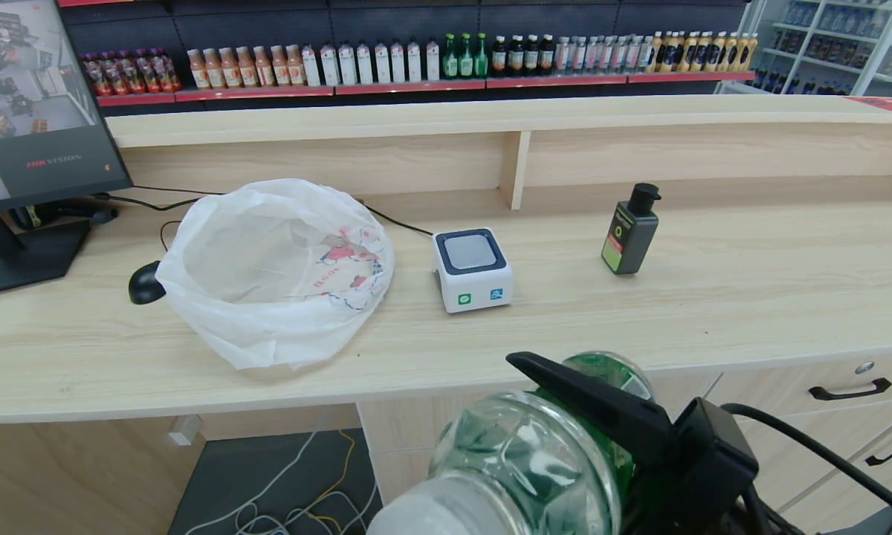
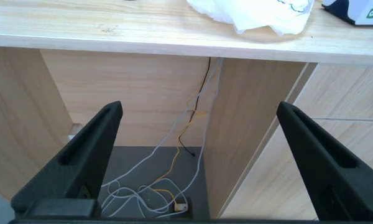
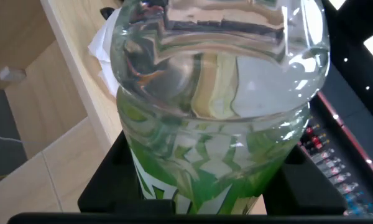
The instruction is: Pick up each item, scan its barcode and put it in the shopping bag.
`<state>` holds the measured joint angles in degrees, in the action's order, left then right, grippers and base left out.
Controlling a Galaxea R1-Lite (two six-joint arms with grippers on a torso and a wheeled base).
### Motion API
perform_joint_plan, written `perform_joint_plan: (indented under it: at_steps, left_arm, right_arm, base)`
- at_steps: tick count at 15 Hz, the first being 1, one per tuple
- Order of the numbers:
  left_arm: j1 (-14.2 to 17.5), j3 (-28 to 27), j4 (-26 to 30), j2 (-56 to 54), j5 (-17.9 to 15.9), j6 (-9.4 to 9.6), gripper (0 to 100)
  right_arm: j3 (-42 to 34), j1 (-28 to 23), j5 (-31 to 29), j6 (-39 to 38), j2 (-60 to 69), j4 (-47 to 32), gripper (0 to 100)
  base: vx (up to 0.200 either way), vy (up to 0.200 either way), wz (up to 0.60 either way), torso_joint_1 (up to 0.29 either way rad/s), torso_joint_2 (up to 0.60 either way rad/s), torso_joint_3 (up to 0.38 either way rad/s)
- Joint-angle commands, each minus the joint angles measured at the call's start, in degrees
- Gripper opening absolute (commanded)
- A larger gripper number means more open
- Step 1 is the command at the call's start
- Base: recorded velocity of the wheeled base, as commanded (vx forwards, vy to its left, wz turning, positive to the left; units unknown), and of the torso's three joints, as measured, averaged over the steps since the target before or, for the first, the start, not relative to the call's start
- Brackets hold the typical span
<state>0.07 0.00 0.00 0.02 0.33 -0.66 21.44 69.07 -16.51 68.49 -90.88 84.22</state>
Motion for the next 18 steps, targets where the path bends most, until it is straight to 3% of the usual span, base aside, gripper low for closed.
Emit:
perform_joint_plan:
  at_steps: [1,5,7,10,12,13,17,18]
  left_arm:
    - [0.0,0.0,0.0,0.0,0.0,-0.04,100]
    - [0.0,0.0,0.0,0.0,0.0,-0.04,100]
    - [0.0,0.0,0.0,0.0,0.0,-0.04,100]
    - [0.0,0.0,0.0,0.0,0.0,-0.04,100]
    - [0.0,0.0,0.0,0.0,0.0,-0.04,100]
    - [0.0,0.0,0.0,0.0,0.0,-0.04,100]
    - [0.0,0.0,0.0,0.0,0.0,-0.04,100]
    - [0.0,0.0,0.0,0.0,0.0,-0.04,100]
  right_arm:
    - [0.0,-0.2,0.0,-4.2,-0.2,-0.1,0]
    - [-0.6,-2.0,0.0,-19.9,0.1,3.0,0]
    - [-0.4,-6.4,0.9,-26.5,0.3,4.6,0]
    - [-0.9,-15.5,9.7,-36.8,1.1,4.6,0]
    - [-0.8,-19.8,12.2,-39.9,1.9,4.7,0]
    - [0.3,-23.7,12.7,-42.5,3.0,4.0,0]
    - [1.8,-29.2,12.3,-57.8,3.8,3.1,0]
    - [2.8,-32.7,12.7,-61.5,3.6,3.1,0]
  base:
    - [0.0,0.0,0.0,0.0,0.0,0.0]
    - [0.0,0.0,0.0,0.0,0.0,0.0]
    - [0.0,0.0,0.0,0.0,0.0,0.0]
    - [0.0,0.0,0.0,0.0,0.0,0.0]
    - [0.0,0.0,0.0,0.0,0.0,0.0]
    - [0.0,0.0,0.0,0.0,0.0,0.0]
    - [0.0,0.0,0.0,0.0,0.0,0.0]
    - [0.0,0.0,0.0,0.0,0.0,0.0]
